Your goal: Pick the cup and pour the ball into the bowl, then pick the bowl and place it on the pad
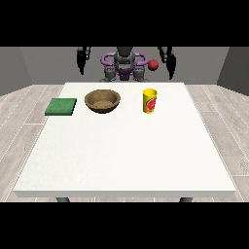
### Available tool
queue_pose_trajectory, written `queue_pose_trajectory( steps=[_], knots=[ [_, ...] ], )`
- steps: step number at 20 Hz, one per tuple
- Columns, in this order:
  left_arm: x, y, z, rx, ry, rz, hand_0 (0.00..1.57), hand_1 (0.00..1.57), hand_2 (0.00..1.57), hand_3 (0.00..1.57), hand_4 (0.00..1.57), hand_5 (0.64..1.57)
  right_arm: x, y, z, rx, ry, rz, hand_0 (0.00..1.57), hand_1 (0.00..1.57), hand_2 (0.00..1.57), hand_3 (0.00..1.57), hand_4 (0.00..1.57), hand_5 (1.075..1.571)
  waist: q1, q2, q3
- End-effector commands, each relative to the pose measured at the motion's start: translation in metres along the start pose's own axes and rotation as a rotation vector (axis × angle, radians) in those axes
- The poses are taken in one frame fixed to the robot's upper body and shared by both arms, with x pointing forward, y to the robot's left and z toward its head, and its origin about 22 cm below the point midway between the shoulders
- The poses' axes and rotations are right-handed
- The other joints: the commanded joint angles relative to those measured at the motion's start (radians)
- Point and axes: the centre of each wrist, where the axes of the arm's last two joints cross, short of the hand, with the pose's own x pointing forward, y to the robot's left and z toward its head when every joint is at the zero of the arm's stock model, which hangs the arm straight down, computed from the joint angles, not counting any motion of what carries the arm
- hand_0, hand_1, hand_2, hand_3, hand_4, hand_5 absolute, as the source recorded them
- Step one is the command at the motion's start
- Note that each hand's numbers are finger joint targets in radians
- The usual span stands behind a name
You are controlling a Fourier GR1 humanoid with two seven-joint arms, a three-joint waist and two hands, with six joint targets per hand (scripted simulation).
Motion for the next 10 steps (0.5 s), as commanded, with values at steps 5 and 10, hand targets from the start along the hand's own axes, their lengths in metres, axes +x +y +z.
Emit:
queue_pose_trajectory(
  steps=[5,10],
  knots=[
    [0.036,0.009,-0.004,-0.012,-0.049,-0.037,0.00,0.00,0.00,0.00,0.00,1.524,0.028,-0.015,-0.002,-0.016,-0.007,0.036,0.00,0.00,0.00,0.00,0.00,1.568,-0.008,-0.259,0.0329],
    [0.028,-0.055,0.027,-0.091,-0.105,0.288,0.00,0.00,0.00,0.00,0.00,1.536,0.003,-0.032,0.018,-0.100,-0.017,-0.131,0.00,0.00,0.00,0.00,0.00,1.566,0.008,-0.273,0.0376]
  ],
)
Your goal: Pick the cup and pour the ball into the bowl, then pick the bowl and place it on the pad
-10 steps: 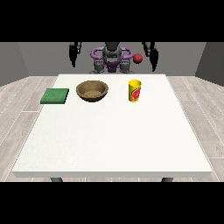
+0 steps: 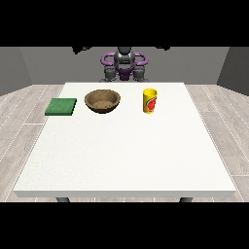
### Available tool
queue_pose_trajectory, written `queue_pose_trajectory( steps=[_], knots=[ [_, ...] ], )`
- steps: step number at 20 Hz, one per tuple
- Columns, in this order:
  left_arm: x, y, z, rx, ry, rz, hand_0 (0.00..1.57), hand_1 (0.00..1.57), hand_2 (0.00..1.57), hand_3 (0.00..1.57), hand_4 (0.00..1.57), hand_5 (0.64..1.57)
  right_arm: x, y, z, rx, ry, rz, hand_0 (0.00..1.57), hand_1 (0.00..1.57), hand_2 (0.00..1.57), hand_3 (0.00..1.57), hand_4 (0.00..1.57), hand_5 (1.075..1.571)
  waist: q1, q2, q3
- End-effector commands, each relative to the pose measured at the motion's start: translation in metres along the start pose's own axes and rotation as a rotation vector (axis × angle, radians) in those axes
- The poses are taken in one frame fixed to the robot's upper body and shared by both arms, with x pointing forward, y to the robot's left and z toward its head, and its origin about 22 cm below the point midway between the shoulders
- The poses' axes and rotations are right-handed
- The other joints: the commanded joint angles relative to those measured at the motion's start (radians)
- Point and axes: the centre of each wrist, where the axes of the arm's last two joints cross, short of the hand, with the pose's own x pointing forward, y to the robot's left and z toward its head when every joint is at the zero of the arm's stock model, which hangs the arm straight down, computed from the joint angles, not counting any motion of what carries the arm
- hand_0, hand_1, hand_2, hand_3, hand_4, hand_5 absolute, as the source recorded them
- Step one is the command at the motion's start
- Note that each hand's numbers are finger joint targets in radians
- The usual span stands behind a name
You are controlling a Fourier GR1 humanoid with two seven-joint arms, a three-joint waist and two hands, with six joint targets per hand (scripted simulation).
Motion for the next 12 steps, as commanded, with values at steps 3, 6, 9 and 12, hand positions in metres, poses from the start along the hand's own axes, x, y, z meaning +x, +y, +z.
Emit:
queue_pose_trajectory(
  steps=[3,6,9,12],
  knots=[
    [0.009,-0.037,0.030,-0.024,-0.114,0.090,0.00,0.00,0.00,0.00,0.00,1.511,0.012,-0.022,0.006,-0.038,-0.081,-0.031,0.00,0.00,0.00,0.00,0.00,1.567,0.020,0.073,0.0043],
    [0.020,-0.048,0.009,-0.020,-0.220,0.003,0.00,0.00,0.00,0.00,0.00,1.478,0.012,-0.021,-0.004,-0.003,-0.160,-0.068,0.00,0.00,0.00,0.00,0.00,1.565,-0.001,0.168,0.0045],
    [0.047,-0.012,-0.014,-0.016,-0.268,-0.024,0.00,0.00,0.00,0.00,0.00,1.437,0.013,0.005,-0.012,0.031,-0.191,-0.055,0.00,0.00,0.00,0.00,0.00,1.564,-0.014,0.238,0.0044],
    [0.047,-0.025,-0.028,-0.040,-0.313,-0.047,0.00,0.00,0.00,0.00,0.00,1.376,0.012,-0.008,-0.028,0.045,-0.242,-0.062,0.00,0.00,0.00,0.00,0.00,1.563,-0.016,0.320,0.0046]
  ],
)
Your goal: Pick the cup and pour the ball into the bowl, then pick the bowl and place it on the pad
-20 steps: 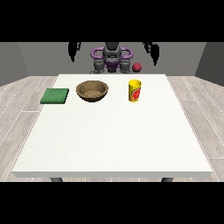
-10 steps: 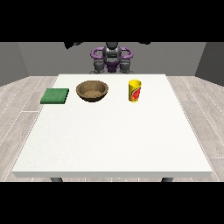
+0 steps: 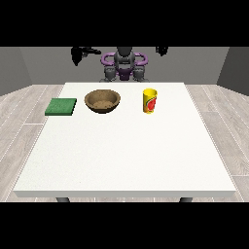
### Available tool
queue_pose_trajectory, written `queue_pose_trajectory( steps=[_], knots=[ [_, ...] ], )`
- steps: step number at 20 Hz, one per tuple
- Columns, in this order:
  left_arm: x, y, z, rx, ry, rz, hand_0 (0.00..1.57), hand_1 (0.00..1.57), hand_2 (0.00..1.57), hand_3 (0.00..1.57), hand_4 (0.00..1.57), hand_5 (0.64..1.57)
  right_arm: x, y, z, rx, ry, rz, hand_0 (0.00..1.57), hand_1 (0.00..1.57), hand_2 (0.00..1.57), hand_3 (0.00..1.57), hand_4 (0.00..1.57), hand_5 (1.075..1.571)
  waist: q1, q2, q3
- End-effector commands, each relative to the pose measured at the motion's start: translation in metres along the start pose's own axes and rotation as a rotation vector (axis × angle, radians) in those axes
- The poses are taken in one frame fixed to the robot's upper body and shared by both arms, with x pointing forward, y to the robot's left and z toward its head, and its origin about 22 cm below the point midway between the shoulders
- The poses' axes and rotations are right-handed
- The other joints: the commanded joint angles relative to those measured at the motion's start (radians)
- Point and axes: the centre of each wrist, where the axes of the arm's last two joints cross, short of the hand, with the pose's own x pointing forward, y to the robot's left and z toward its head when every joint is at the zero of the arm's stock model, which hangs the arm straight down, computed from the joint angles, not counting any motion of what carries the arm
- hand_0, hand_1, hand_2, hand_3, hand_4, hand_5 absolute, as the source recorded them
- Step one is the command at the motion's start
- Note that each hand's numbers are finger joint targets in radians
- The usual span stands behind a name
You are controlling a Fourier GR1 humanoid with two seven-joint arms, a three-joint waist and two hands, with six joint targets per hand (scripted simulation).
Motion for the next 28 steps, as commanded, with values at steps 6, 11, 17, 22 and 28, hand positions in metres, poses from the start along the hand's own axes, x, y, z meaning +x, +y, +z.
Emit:
queue_pose_trajectory(
  steps=[6,11,17,22,28],
  knots=[
    [0.001,0.048,-0.052,0.025,-0.198,-0.150,0.00,0.00,0.00,0.00,0.00,1.269,0.012,-0.011,-0.040,0.056,-0.185,-0.009,0.00,0.00,0.00,0.00,0.00,1.562,-0.046,0.277,0.0001],
    [-0.030,0.057,-0.063,0.082,-0.164,-0.178,0.00,0.00,0.00,0.00,0.00,1.258,0.007,-0.024,-0.047,0.094,-0.191,0.026,0.00,0.00,0.00,0.00,0.00,1.560,-0.082,0.269,0.0001],
    [-0.064,0.039,-0.072,0.073,-0.171,-0.187,0.00,0.00,0.00,0.00,0.00,1.244,-0.001,-0.022,-0.055,0.082,-0.177,0.017,0.00,0.00,0.00,0.00,0.00,1.562,-0.103,0.262,0.0000],
    [-0.072,0.065,-0.085,0.148,-0.219,-0.203,0.00,0.00,0.00,0.00,0.00,1.232,0.013,-0.033,-0.067,0.124,-0.249,-0.003,0.00,0.00,0.00,0.00,0.00,1.564,-0.137,0.343,-0.0004],
    [-0.108,0.041,-0.077,0.144,-0.210,-0.194,0.00,0.00,0.00,0.00,0.00,1.271,0.015,-0.061,-0.073,0.105,-0.239,0.000,0.00,0.00,0.00,0.00,0.00,1.559,-0.140,0.339,-0.0003]
  ],
)
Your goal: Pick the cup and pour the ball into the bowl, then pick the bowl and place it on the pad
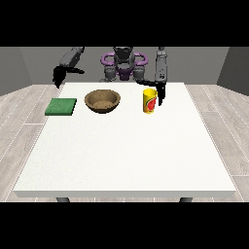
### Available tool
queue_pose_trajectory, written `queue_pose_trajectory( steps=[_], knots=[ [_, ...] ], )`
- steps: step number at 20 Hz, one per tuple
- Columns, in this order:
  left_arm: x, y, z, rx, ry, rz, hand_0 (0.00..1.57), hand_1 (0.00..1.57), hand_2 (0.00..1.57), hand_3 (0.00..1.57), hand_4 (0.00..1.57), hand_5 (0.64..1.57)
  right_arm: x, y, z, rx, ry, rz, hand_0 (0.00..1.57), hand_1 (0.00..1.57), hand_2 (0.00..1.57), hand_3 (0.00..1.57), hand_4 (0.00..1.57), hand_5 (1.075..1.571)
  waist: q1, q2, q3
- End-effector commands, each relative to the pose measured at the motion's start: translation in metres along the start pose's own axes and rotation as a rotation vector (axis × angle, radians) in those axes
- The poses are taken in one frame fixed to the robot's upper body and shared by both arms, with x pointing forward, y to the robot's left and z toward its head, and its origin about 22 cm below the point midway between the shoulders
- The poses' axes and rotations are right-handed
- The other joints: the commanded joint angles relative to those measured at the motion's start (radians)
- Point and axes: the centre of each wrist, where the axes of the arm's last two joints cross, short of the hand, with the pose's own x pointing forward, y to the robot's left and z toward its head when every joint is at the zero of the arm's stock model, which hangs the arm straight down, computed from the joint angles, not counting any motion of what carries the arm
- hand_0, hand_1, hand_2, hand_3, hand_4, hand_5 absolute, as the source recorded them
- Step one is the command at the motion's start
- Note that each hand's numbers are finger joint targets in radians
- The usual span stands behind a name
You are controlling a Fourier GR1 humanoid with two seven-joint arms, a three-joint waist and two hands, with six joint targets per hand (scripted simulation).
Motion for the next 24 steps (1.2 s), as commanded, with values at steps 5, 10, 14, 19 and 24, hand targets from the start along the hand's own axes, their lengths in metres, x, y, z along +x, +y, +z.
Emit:
queue_pose_trajectory(
  steps=[5,10,14,19,24],
  knots=[
    [-0.017,0.001,-0.010,0.006,-0.027,0.013,0.00,0.00,0.00,0.00,0.00,1.229,-0.010,-0.019,-0.003,-0.035,-0.042,-0.005,0.00,0.00,0.00,0.00,0.00,1.558,0.017,0.033,0.0000],
    [-0.020,0.032,-0.011,0.065,-0.093,-0.343,1.29,1.29,1.57,1.57,0.79,1.524,0.009,-0.018,-0.016,0.040,-0.081,-0.013,0.00,0.00,0.00,0.00,0.00,1.562,-0.050,0.087,0.0013],
    [-0.024,0.002,-0.011,0.106,-0.080,-0.406,1.31,1.31,1.57,1.57,0.83,1.511,0.015,-0.046,-0.016,0.033,-0.096,-0.017,0.00,0.00,0.00,0.00,0.00,1.556,-0.088,0.100,0.0007],
    [-0.030,-0.002,-0.007,0.132,-0.042,-0.441,1.35,1.35,1.57,1.57,0.88,1.502,0.019,-0.081,-0.001,0.020,-0.060,-0.003,0.00,0.00,0.00,0.00,0.00,1.556,-0.094,0.061,0.0006],
    [-0.014,-0.042,-0.021,0.024,-0.012,-0.569,1.35,1.35,1.57,1.57,0.99,1.532,0.000,-0.100,0.008,-0.064,0.080,0.000,0.00,0.00,0.00,0.00,0.00,1.556,-0.016,-0.106,0.0025]
  ],
)
